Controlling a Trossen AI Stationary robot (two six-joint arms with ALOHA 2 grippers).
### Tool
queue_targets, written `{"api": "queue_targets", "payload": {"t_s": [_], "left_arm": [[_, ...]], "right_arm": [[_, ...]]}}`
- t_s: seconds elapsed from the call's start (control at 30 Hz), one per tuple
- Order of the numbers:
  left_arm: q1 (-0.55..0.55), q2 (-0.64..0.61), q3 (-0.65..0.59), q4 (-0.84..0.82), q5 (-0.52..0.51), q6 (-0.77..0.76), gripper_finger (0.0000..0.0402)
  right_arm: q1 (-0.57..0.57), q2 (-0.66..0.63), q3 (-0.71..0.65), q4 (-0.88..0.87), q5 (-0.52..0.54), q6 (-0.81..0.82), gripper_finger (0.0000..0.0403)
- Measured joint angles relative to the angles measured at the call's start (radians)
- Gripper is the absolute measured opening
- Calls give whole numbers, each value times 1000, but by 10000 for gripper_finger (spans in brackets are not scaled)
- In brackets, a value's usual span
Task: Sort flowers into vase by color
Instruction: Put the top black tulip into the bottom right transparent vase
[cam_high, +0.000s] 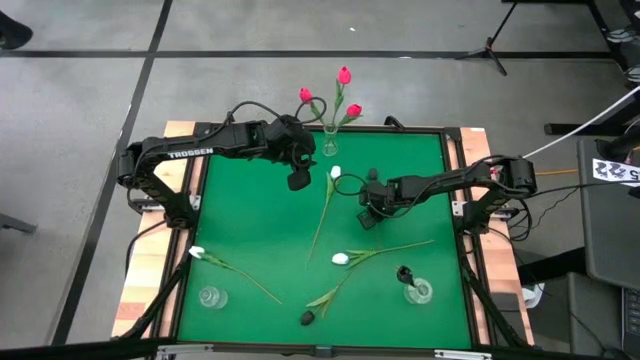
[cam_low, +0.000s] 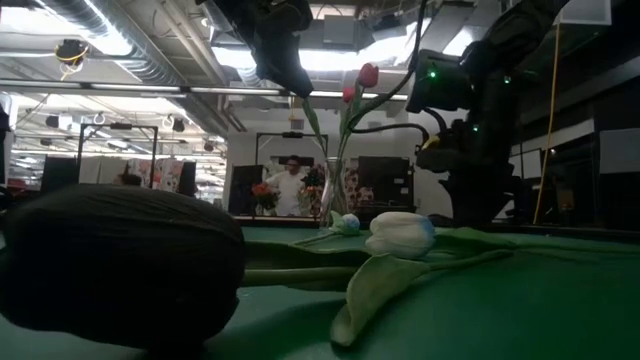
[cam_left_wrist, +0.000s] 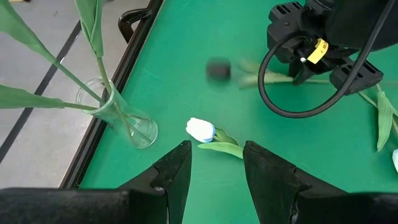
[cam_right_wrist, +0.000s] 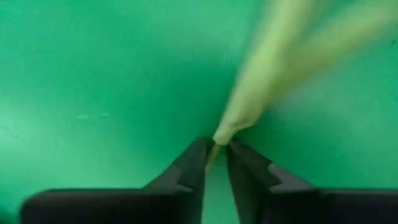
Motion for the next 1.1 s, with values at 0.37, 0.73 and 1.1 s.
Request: {"api": "queue_targets", "payload": {"t_s": [0.37,0.73,1.1], "left_arm": [[0,0,0,0,0,0,144],[0,0,0,-7,0,0,143],[0,0,0,-27,0,-2,143]], "right_arm": [[1,4,54,-67,-8,-48,5],[2,-83,85,-80,136,-34,2],[151,-412,43,-114,528,47,1]]}}
